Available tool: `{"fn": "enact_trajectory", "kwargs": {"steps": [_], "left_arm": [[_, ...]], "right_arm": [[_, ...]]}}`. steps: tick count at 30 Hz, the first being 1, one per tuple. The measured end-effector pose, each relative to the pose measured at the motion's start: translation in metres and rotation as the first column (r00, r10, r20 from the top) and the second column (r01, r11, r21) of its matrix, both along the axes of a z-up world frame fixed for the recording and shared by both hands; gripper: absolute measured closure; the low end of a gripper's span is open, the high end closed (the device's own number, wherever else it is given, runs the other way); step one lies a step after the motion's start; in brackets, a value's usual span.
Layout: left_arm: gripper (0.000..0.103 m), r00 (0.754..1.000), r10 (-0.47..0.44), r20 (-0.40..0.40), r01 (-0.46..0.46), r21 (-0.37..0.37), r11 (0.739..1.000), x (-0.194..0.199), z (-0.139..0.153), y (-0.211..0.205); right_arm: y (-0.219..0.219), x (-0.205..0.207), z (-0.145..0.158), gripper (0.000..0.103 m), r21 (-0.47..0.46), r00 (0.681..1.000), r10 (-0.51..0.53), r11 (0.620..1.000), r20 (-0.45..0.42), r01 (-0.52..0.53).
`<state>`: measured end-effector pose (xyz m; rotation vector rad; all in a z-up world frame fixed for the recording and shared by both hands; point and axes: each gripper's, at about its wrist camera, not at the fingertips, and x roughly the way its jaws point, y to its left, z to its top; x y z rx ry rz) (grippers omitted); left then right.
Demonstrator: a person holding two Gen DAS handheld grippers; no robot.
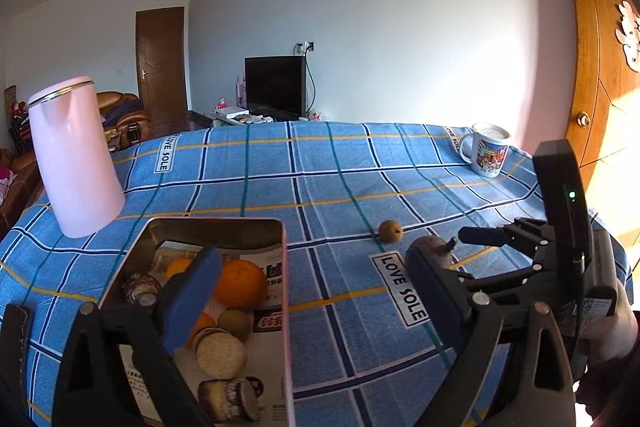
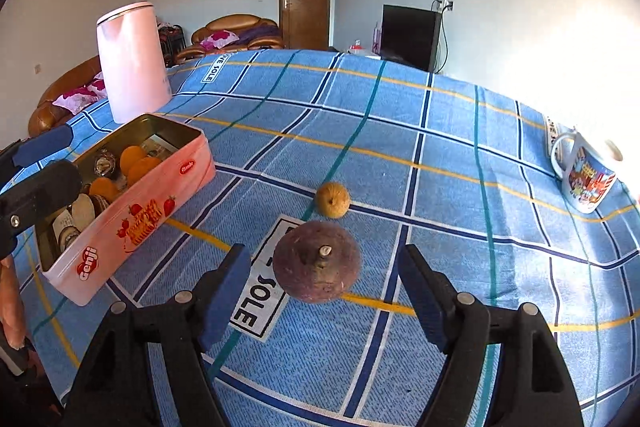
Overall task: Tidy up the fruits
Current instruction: 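Grasp a large purple taro with the right gripper while the left grasps a small brown fruit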
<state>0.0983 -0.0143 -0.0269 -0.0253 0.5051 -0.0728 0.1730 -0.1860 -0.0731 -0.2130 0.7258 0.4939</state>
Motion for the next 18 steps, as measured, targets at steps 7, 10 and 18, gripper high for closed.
{"fn": "enact_trajectory", "kwargs": {"steps": [7, 10, 18], "left_arm": [[0.007, 1.000, -0.023, -0.015, 0.024, 0.035, 0.999, 0.014, 0.006, -0.022], [0.007, 0.999, -0.027, -0.025, 0.028, 0.038, 0.999, 0.021, 0.008, -0.029], [0.008, 0.993, -0.047, -0.108, 0.052, 0.045, 0.998, 0.064, -0.007, -0.063]], "right_arm": [[-0.002, 0.024, -0.011, 0.049, 0.037, 0.994, 0.017, 0.999, -0.105, -0.013], [-0.005, 0.024, -0.012, 0.049, 0.051, 0.993, 0.028, 0.998, -0.111, -0.022], [-0.060, 0.037, -0.002, 0.049, 0.062, 0.988, -0.150, 0.986, -0.043, 0.153]]}}
